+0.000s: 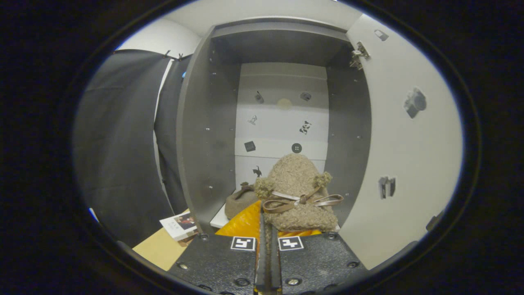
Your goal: Open the shoe cabinet door, grab the shoes and put them into the shoe cabinet, then close the shoe cabinet door.
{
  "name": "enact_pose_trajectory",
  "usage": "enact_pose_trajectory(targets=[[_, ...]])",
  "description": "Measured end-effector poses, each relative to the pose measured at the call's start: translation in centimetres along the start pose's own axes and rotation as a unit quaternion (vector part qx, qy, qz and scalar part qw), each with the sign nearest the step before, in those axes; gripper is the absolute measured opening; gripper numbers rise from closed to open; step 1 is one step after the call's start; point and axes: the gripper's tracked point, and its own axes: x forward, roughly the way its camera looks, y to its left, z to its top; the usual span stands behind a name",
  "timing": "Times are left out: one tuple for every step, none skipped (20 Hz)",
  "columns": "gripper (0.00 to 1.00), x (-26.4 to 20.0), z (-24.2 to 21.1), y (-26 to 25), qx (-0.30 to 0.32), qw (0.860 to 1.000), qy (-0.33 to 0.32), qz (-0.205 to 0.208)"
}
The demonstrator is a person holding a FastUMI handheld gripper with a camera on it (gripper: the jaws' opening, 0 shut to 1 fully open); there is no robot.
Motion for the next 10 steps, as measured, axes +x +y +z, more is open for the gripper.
enact_pose_trajectory(targets=[[0.08, 1.2, 0.2, 0.0, -0.002, 1.000, 0.001, 0.001], [0.08, 2.6, 0.2, 0.0, -0.002, 1.000, 0.002, 0.002], [0.08, 3.9, 0.4, 0.0, -0.002, 1.000, 0.004, 0.004], [0.07, 5.2, 0.3, -0.2, -0.004, 1.000, 0.006, 0.002], [0.08, 6.5, 0.2, -0.3, -0.006, 1.000, 0.007, 0.002], [0.07, 7.9, -0.2, -0.4, -0.008, 1.000, 0.013, 0.003], [0.07, 9.1, -0.5, -0.4, -0.009, 1.000, 0.018, 0.004], [0.08, 10.5, -1.0, -0.4, -0.010, 1.000, 0.026, 0.004], [0.07, 11.6, -1.5, -0.3, -0.008, 0.999, 0.033, 0.006], [0.08, 13.0, -2.0, -0.3, -0.007, 0.999, 0.041, 0.007]])
